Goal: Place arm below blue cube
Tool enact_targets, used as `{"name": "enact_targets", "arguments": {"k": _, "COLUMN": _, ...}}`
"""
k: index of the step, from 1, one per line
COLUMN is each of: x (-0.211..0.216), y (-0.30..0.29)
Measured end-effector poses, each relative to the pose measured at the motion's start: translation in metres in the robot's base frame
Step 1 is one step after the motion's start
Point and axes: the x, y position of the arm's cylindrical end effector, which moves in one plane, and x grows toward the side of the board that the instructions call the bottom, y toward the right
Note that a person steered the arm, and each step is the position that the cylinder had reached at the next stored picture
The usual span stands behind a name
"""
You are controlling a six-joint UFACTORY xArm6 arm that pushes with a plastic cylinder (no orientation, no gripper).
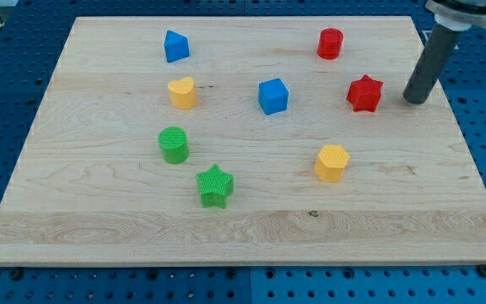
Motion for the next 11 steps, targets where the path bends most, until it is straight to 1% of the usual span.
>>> {"name": "enact_targets", "arguments": {"k": 1, "x": 0.012, "y": -0.002}}
{"name": "enact_targets", "arguments": {"k": 3, "x": 0.025, "y": -0.054}}
{"name": "enact_targets", "arguments": {"k": 4, "x": 0.025, "y": -0.066}}
{"name": "enact_targets", "arguments": {"k": 5, "x": 0.025, "y": -0.066}}
{"name": "enact_targets", "arguments": {"k": 6, "x": 0.019, "y": -0.081}}
{"name": "enact_targets", "arguments": {"k": 7, "x": 0.003, "y": -0.1}}
{"name": "enact_targets", "arguments": {"k": 8, "x": -0.001, "y": -0.12}}
{"name": "enact_targets", "arguments": {"k": 9, "x": 0.017, "y": -0.139}}
{"name": "enact_targets", "arguments": {"k": 11, "x": 0.022, "y": -0.187}}
